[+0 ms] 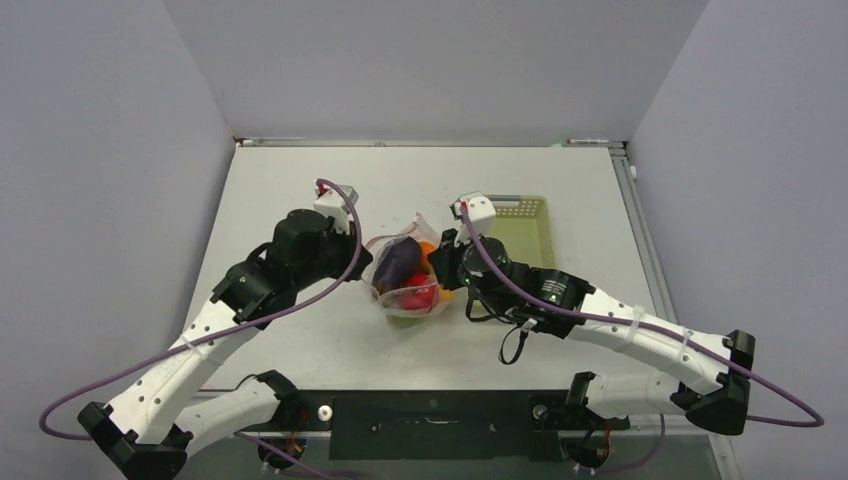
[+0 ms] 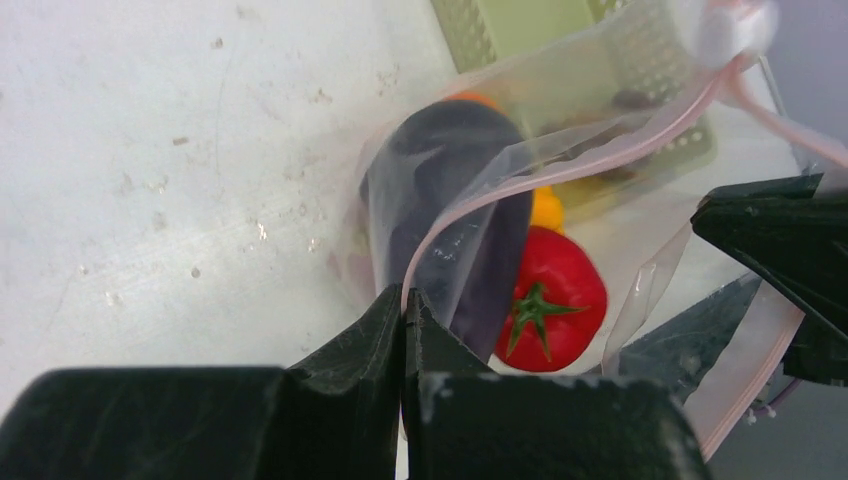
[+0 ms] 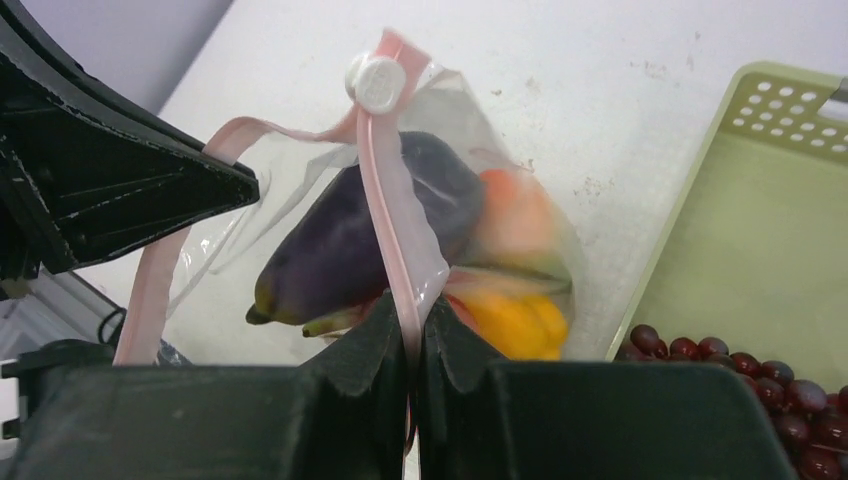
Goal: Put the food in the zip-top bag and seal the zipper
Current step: Adjust the zipper food storage bag at the center of the board.
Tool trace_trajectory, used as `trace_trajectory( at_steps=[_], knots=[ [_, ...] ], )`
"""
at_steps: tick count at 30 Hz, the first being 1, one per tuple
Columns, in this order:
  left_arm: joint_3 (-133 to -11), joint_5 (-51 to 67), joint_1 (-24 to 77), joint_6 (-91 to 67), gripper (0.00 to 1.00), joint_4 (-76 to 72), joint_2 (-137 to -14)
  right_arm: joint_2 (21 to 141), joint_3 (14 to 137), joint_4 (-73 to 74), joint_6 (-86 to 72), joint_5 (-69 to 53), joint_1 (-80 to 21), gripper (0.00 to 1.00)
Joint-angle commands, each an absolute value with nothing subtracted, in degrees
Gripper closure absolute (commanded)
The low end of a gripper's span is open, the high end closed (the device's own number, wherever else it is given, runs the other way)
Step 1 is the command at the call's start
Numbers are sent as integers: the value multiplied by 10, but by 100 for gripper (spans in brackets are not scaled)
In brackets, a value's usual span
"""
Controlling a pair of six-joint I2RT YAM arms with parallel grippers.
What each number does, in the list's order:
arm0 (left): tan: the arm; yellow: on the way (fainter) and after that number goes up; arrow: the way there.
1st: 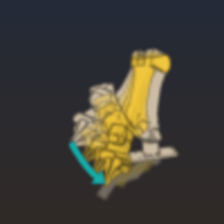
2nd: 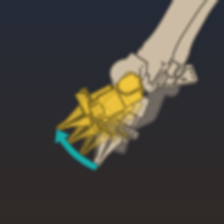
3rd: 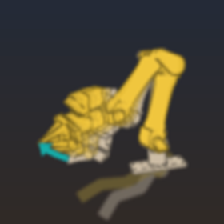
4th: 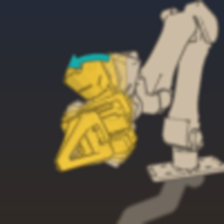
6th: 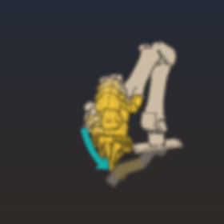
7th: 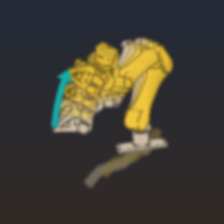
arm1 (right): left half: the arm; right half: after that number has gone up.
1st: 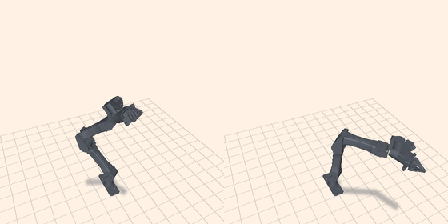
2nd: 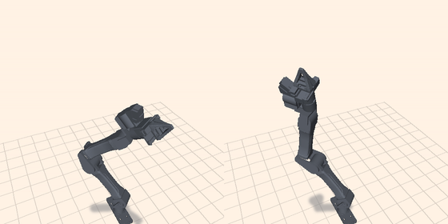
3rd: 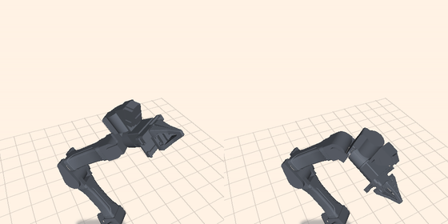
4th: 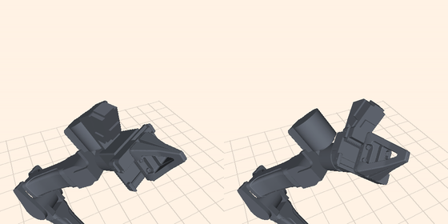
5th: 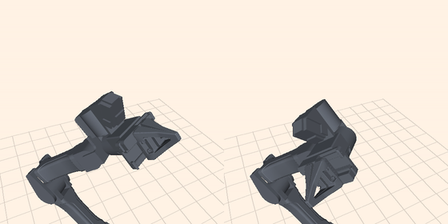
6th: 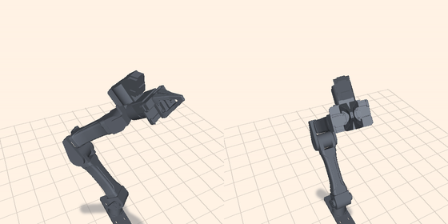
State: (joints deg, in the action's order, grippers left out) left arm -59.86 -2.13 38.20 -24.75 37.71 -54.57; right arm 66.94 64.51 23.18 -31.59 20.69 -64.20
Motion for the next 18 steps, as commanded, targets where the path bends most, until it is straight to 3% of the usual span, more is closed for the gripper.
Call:
trace_trajectory(
  at_steps=[1, 8, 18],
  knots=[
    [-697, -51, 383, -216, 100, 389, -542, 618, 698, 193, -296, 233, -646, 95],
    [-762, -91, 383, -186, 100, 425, -532, 624, 685, 174, -298, 255, -645, 95],
    [-636, -75, 383, -215, 100, 384, -529, 673, 614, 152, -323, 260, -642, 95]
  ],
)
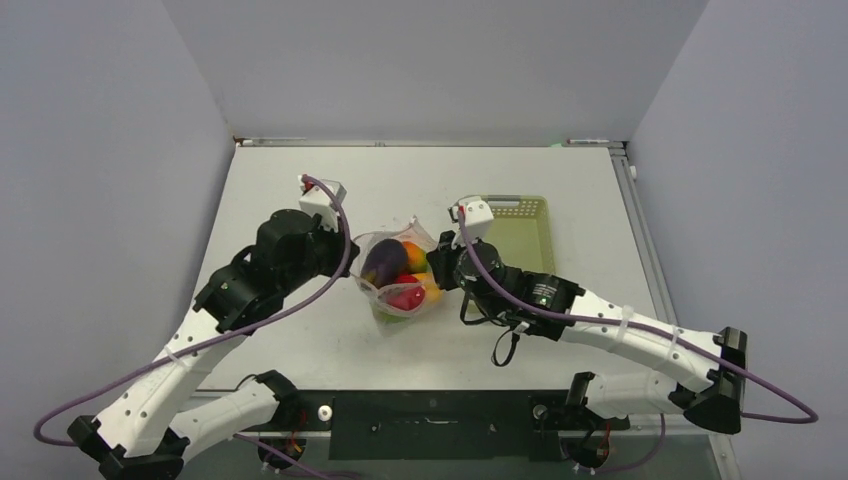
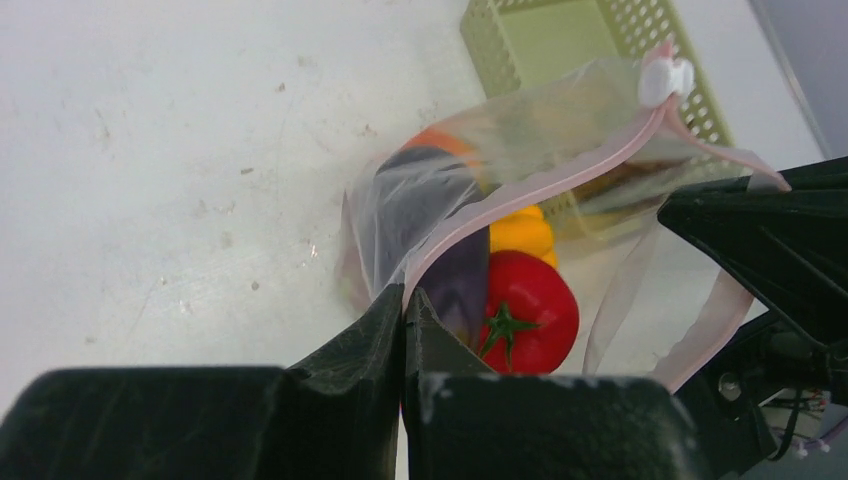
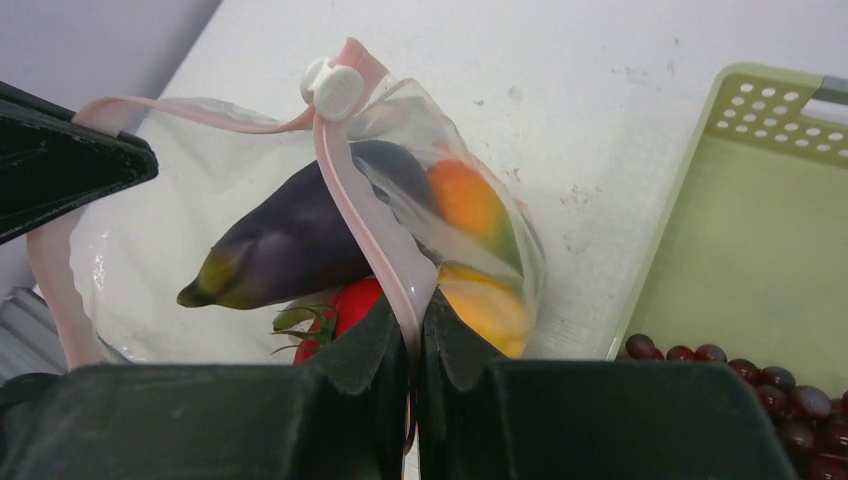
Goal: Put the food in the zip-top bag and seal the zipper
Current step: Adjust the zipper food storage bag at the center of the board.
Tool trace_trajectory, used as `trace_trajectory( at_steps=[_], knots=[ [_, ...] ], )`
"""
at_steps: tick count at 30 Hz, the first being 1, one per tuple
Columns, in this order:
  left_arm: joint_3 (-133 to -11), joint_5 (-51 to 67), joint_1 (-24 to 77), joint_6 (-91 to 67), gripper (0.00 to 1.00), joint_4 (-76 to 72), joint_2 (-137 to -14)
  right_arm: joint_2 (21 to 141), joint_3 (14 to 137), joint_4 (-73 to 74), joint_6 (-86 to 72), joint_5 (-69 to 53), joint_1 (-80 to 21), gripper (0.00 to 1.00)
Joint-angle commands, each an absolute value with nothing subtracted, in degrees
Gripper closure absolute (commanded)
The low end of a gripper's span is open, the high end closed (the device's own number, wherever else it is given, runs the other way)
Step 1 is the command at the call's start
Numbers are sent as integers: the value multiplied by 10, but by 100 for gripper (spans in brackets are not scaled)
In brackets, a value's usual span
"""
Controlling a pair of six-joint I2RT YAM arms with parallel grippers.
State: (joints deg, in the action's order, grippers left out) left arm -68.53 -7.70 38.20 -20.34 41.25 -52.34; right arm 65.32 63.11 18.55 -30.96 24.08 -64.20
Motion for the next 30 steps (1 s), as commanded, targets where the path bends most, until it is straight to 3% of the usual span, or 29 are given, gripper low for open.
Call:
trace_trajectory(
  at_steps=[1, 6, 21, 30],
  knots=[
    [-622, -71, 383, -220, 100, 374, -530, 681, 611, 151, -326, 256, -642, 95],
    [-606, -65, 383, -224, 100, 367, -540, 695, 619, 150, -331, 236, -641, 95],
    [-741, -117, 383, -153, 100, 427, -549, 693, 705, 150, -281, 249, -641, 95],
    [-726, -148, 383, -137, 100, 419, -537, 730, 710, 138, -278, 251, -635, 95]
  ],
)
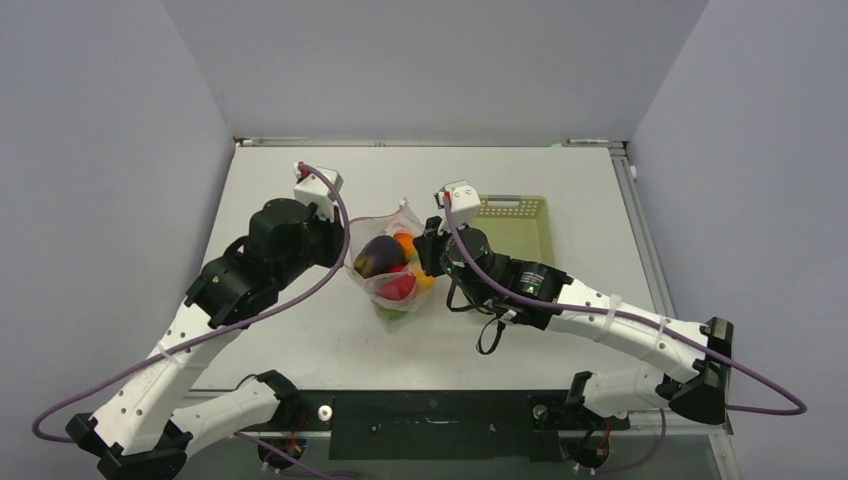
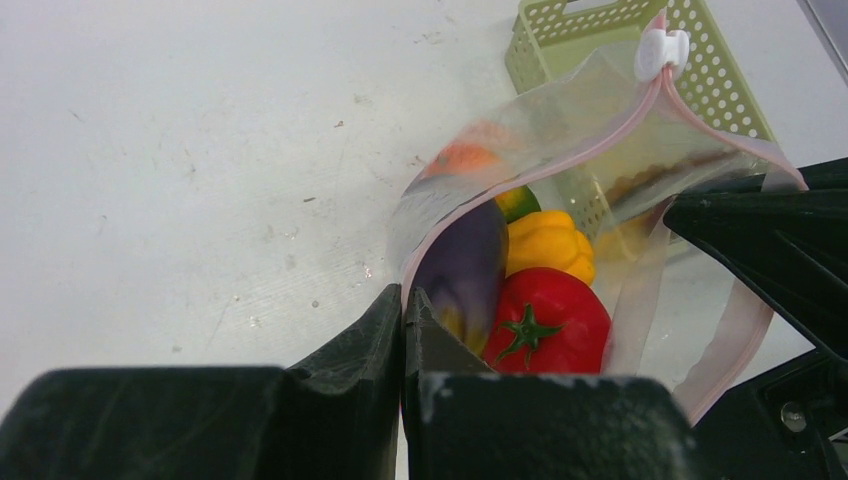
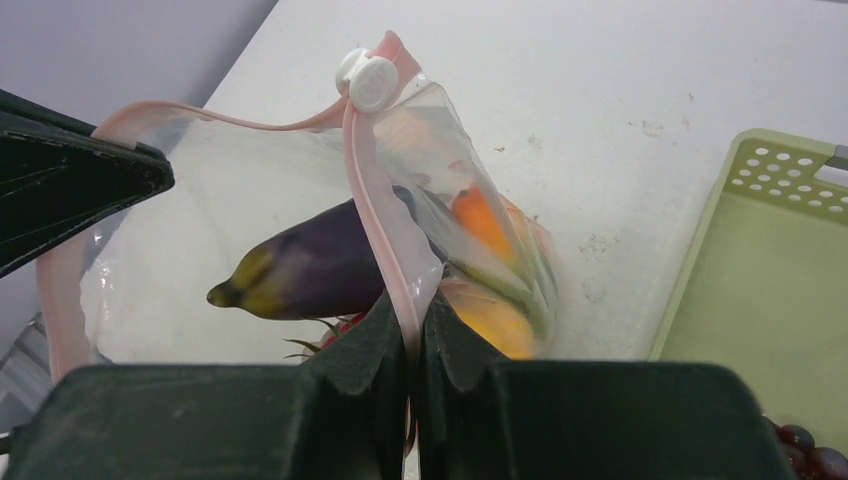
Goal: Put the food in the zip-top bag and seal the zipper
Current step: Adjust the zipper food storage bag at the center of the board.
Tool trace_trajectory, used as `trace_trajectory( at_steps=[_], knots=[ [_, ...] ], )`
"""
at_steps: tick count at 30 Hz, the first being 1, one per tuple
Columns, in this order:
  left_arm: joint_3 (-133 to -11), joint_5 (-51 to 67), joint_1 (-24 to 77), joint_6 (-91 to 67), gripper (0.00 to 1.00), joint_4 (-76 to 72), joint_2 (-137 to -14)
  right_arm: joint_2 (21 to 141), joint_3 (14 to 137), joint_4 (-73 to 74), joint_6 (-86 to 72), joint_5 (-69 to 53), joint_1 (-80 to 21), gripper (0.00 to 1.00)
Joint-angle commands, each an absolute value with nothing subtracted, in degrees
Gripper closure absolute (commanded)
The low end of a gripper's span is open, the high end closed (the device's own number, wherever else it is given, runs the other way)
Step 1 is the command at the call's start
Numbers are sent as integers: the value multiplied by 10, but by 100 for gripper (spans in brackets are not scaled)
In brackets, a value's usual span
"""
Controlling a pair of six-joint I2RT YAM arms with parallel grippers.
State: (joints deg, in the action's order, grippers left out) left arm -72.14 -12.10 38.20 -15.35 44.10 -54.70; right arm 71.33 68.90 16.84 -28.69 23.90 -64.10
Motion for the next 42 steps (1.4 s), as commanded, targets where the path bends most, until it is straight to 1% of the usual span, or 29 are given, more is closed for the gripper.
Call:
trace_trajectory(
  at_steps=[1, 6, 8, 13, 14, 16, 18, 25, 34, 37, 42],
  knots=[
    [-719, -148, 383, -136, 100, 414, -534, 736, 709, 137, -279, 250, -635, 95],
    [-686, -138, 382, -130, 100, 384, -524, 751, 710, 140, -281, 247, -632, 92],
    [-680, -138, 382, -127, 100, 376, -520, 753, 715, 141, -282, 247, -631, 87],
    [-656, -141, 380, -128, 100, 354, -501, 752, 731, 147, -277, 250, -630, 80],
    [-648, -137, 378, -130, 100, 349, -497, 752, 736, 149, -277, 250, -630, 76],
    [-637, -125, 371, -134, 100, 341, -493, 750, 742, 154, -274, 252, -630, 66],
    [-630, -115, 365, -135, 100, 337, -492, 747, 749, 160, -272, 255, -629, 60],
    [-606, -88, 348, -138, 100, 320, -481, 714, 764, 188, -256, 294, -628, 48],
    [-593, -69, 339, -138, 100, 302, -455, 654, 747, 255, -244, 395, -602, 38],
    [-588, -63, 338, -138, 100, 297, -445, 636, 725, 277, -258, 396, -567, 36],
    [-588, -56, 337, -139, 100, 297, -446, 631, 691, 315, -283, 346, -491, 33]
  ],
)
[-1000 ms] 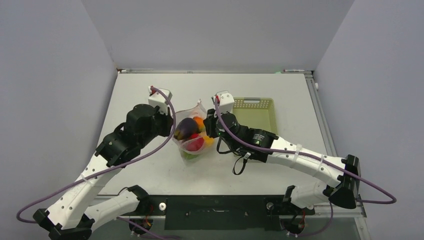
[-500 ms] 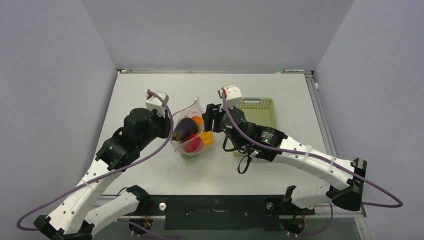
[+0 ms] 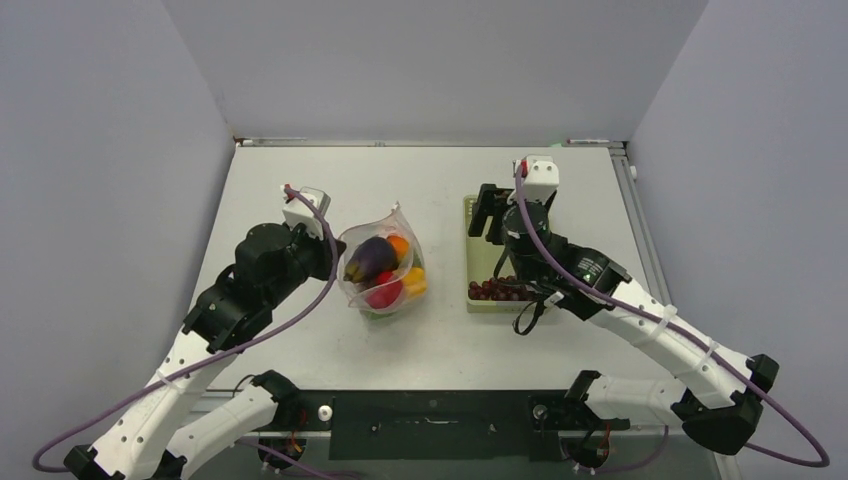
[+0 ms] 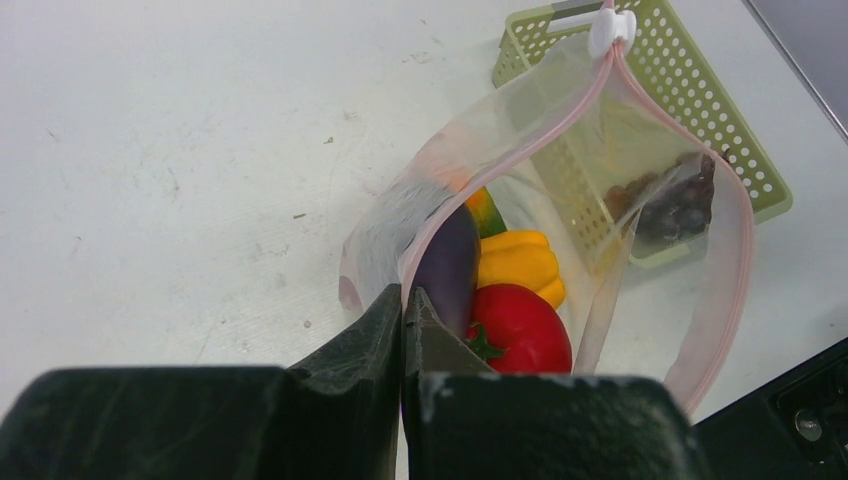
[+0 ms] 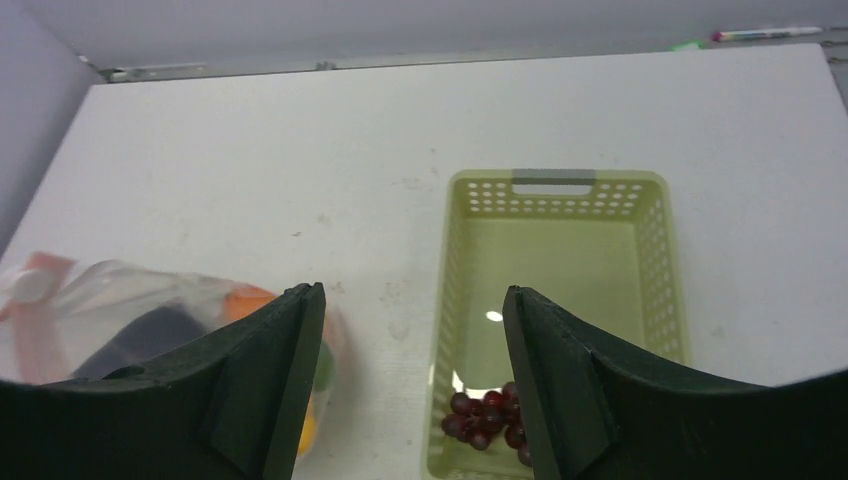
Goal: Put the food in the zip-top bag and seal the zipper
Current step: Adjust the zipper food storage bag at the center of the board.
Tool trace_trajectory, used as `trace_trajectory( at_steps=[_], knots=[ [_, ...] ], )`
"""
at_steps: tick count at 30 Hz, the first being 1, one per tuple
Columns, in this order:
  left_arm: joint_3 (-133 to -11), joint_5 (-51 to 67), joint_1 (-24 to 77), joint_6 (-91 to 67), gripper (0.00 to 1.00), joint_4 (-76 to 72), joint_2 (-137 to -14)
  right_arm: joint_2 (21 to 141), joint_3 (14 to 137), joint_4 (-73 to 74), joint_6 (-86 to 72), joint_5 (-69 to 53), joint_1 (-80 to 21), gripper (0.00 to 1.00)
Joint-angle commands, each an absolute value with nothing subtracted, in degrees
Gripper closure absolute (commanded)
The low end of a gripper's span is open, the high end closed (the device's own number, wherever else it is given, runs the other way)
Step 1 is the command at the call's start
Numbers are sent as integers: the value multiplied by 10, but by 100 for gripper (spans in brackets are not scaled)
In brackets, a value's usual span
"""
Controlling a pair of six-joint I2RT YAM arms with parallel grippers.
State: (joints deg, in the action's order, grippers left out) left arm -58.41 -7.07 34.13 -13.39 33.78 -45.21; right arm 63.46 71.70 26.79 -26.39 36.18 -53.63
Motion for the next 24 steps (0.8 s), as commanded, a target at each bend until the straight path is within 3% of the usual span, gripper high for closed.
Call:
trace_trajectory(
  at_steps=[1, 13, 15, 24],
  knots=[
    [-587, -55, 337, -139, 100, 297, -445, 633, 685, 321, -287, 334, -475, 32],
    [-583, -54, 336, -137, 100, 298, -439, 654, 593, 356, -353, 290, -407, 0],
    [-581, -55, 336, -136, 100, 298, -437, 655, 576, 353, -371, 286, -399, 9],
    [-580, -54, 336, -136, 100, 297, -434, 665, 517, 349, -467, 284, -372, 10]
  ],
)
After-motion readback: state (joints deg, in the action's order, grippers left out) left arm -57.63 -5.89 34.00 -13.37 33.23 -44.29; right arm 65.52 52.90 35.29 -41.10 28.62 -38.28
